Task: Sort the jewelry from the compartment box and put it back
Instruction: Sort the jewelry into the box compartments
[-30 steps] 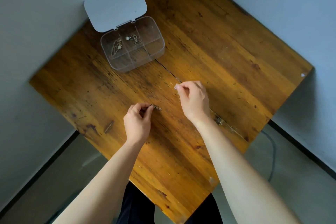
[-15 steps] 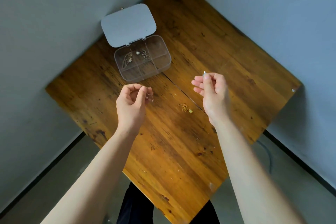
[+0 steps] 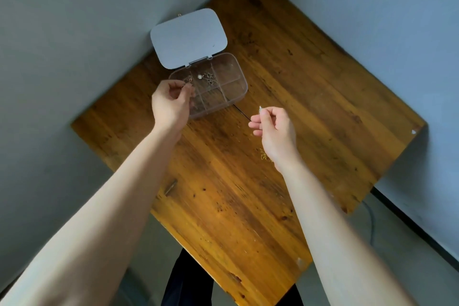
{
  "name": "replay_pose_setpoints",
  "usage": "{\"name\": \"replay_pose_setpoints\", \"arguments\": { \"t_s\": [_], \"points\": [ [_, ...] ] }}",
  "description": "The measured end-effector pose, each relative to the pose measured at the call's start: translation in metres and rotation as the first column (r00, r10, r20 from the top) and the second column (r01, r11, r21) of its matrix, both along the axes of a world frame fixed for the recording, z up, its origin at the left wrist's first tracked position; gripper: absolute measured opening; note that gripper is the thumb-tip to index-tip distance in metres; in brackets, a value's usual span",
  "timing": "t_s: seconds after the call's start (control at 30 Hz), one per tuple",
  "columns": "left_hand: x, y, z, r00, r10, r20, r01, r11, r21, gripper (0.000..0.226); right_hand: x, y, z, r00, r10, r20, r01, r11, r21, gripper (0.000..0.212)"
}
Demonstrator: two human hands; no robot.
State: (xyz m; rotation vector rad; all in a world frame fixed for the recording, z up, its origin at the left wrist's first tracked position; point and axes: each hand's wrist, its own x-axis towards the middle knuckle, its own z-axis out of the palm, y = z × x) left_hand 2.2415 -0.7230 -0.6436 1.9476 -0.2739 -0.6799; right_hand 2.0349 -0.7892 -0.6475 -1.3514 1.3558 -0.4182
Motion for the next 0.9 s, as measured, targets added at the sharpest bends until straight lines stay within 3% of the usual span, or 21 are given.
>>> {"name": "replay_pose_setpoints", "arguments": {
  "t_s": [0.13,0.23,0.3,0.43,0.63,0.8,0.9],
  "points": [
    [0.002,0.015,-0.017,0.945,-0.27,0.184,0.23,0.95,0.209,0.033,0.017,-0.009,0.005,0.996,0.083,-0.032,-0.084,0.996,-0.033,0.025],
    [0.002,0.028,-0.021,0.783,-0.435,0.445,0.311,0.893,0.325,0.033,0.038,-0.019,0.009,0.983,0.168,-0.075,-0.174,0.981,-0.083,0.024],
    [0.002,0.04,-0.031,0.694,-0.516,0.502,0.357,0.852,0.383,0.028,0.053,-0.025,0.012,0.964,0.244,-0.11,-0.256,0.961,-0.109,0.02],
    [0.003,0.055,-0.047,0.629,-0.607,0.486,0.414,0.79,0.451,0.024,0.085,-0.036,0.007,0.875,0.4,-0.274,-0.446,0.885,-0.134,0.02],
    [-0.002,0.053,-0.05,0.636,-0.587,0.502,0.385,0.804,0.452,0.027,0.114,-0.039,-0.014,0.665,0.553,-0.502,-0.685,0.72,-0.113,0.026],
    [-0.005,0.059,-0.056,0.599,-0.641,0.479,0.436,0.763,0.477,0.053,0.106,-0.042,-0.013,0.651,0.578,-0.492,-0.693,0.716,-0.076,0.036],
    [-0.01,0.063,-0.059,0.516,-0.75,0.414,0.482,0.654,0.583,0.073,0.09,-0.042,-0.006,0.659,0.597,-0.457,-0.701,0.708,-0.085,0.039]
  ]
}}
